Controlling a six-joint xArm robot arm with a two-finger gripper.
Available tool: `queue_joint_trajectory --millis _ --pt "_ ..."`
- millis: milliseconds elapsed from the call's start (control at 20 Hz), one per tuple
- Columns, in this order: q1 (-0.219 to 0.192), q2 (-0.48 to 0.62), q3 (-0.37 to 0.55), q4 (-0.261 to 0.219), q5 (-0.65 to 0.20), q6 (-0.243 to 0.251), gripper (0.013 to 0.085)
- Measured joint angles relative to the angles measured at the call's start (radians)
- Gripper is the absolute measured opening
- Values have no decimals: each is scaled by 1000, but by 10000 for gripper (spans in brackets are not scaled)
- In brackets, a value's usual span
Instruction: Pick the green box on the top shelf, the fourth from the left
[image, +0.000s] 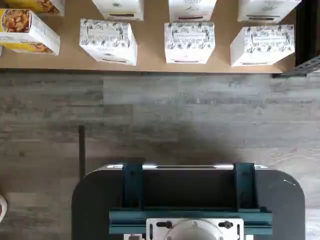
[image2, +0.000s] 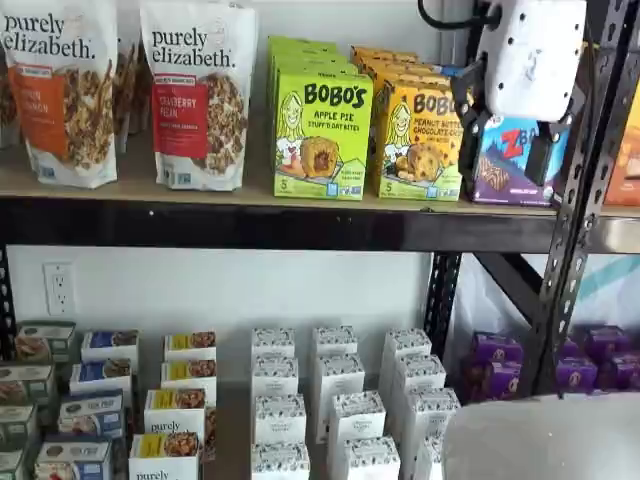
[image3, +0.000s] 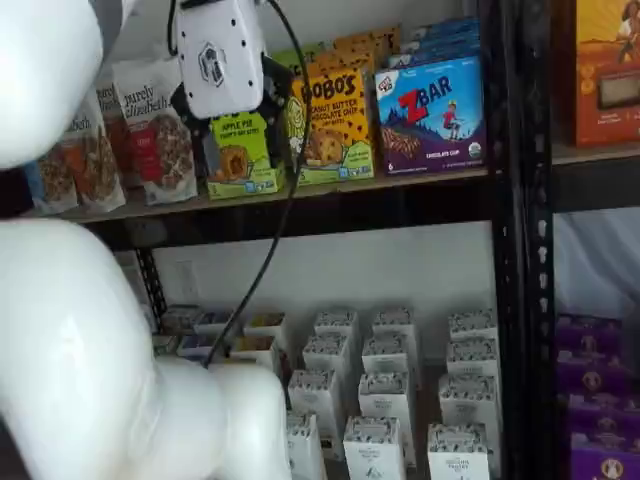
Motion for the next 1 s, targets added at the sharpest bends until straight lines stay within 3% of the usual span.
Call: queue_joint_trajectory --millis 50,100,200,650,1000 --pt "-20 2 -1 21 5 -10 850" --pt "-79 7 -4 83 18 -37 850" --pt "-112 7 -4 124 21 -57 850" --pt "-97 -4 4 121 -7 -50 850" --pt "-20 18 -1 106 -72 13 850"
